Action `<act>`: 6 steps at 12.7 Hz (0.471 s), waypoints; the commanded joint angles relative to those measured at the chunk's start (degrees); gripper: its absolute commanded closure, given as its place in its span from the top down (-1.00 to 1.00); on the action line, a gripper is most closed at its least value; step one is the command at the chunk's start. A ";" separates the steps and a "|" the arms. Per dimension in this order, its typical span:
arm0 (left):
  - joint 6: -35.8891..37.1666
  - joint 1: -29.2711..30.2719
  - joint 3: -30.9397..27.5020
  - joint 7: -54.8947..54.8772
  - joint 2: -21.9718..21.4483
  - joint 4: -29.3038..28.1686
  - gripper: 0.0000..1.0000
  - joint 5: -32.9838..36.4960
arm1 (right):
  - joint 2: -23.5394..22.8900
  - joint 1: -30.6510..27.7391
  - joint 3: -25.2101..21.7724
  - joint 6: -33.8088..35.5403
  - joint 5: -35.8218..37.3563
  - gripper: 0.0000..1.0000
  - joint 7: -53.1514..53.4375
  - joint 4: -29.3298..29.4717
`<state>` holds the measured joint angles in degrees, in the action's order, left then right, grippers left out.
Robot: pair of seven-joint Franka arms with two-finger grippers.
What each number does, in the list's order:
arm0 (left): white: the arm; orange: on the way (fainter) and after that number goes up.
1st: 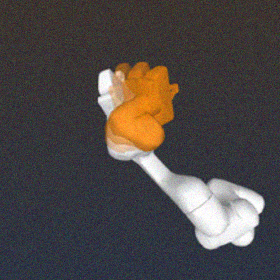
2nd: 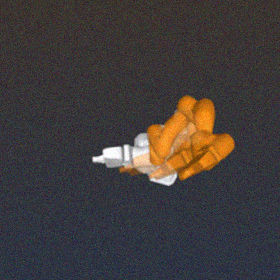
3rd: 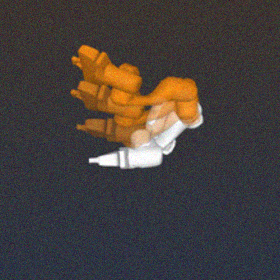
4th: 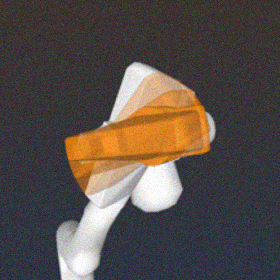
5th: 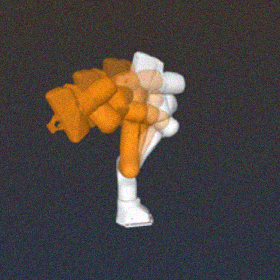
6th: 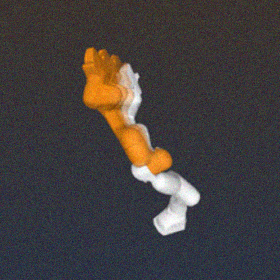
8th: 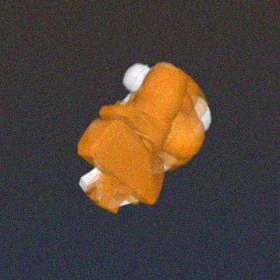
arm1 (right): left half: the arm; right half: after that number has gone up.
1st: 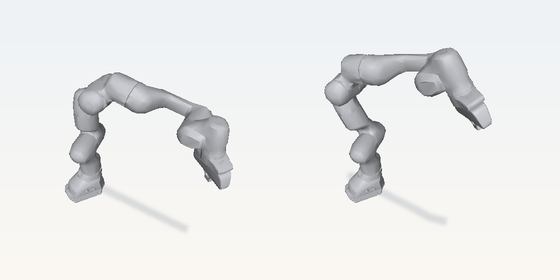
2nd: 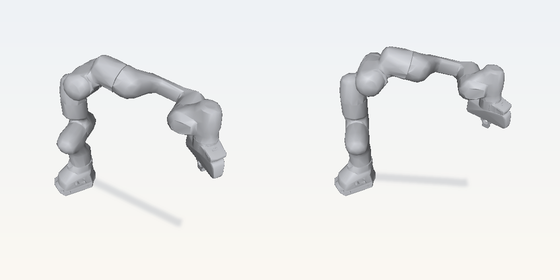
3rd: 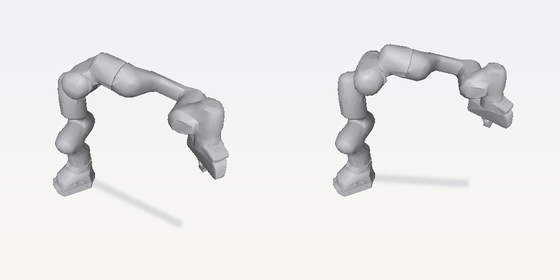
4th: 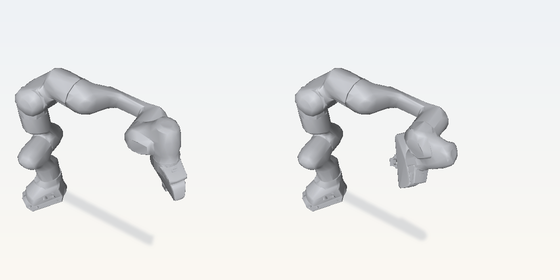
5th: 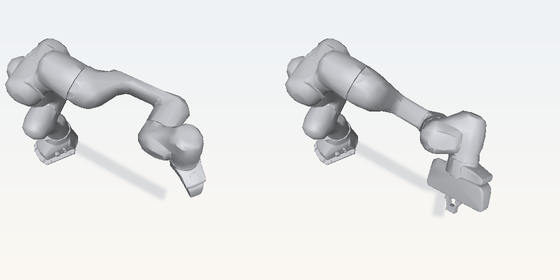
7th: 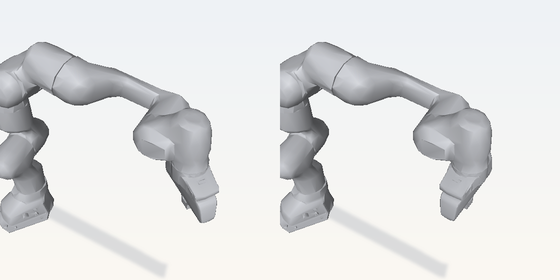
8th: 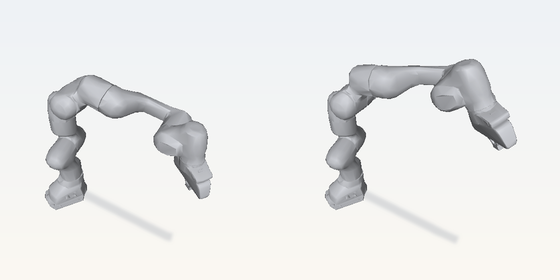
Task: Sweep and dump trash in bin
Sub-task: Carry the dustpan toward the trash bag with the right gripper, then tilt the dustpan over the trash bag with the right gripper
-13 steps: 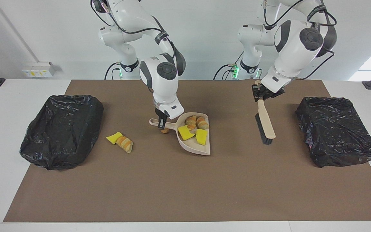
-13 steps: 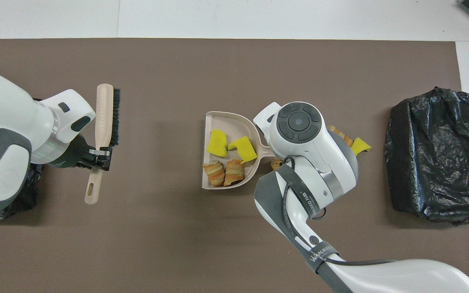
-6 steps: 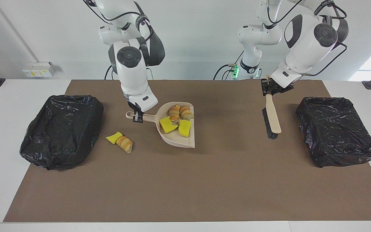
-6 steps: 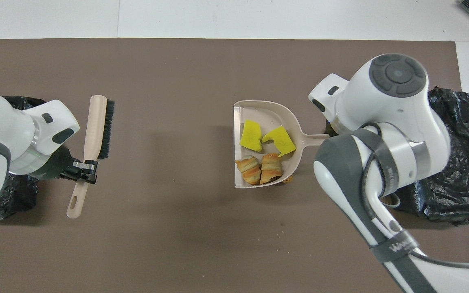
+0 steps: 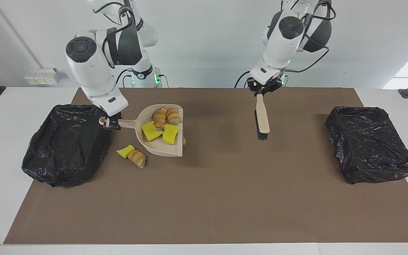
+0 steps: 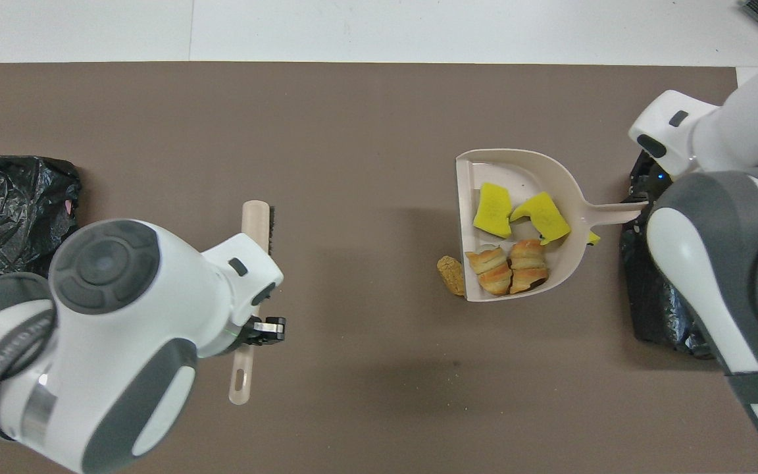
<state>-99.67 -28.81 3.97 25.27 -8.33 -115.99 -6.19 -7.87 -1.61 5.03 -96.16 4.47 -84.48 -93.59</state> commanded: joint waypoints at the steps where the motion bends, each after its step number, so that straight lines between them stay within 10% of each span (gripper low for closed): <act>1: -7.54 -8.34 -1.07 8.88 -0.73 -4.76 -1.00 -0.57 | 1.89 -6.45 0.25 2.99 -0.26 -1.00 -7.42 0.78; 6: -18.96 -18.20 -1.07 17.01 5.33 -8.10 -1.00 -4.61 | 2.33 -19.29 -1.25 2.12 3.77 -1.00 -24.30 1.04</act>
<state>-114.31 -44.41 4.12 41.30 -3.35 -121.96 -8.81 -5.81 -18.03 3.28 -94.45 5.93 -104.44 -92.88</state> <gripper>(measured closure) 0.736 0.683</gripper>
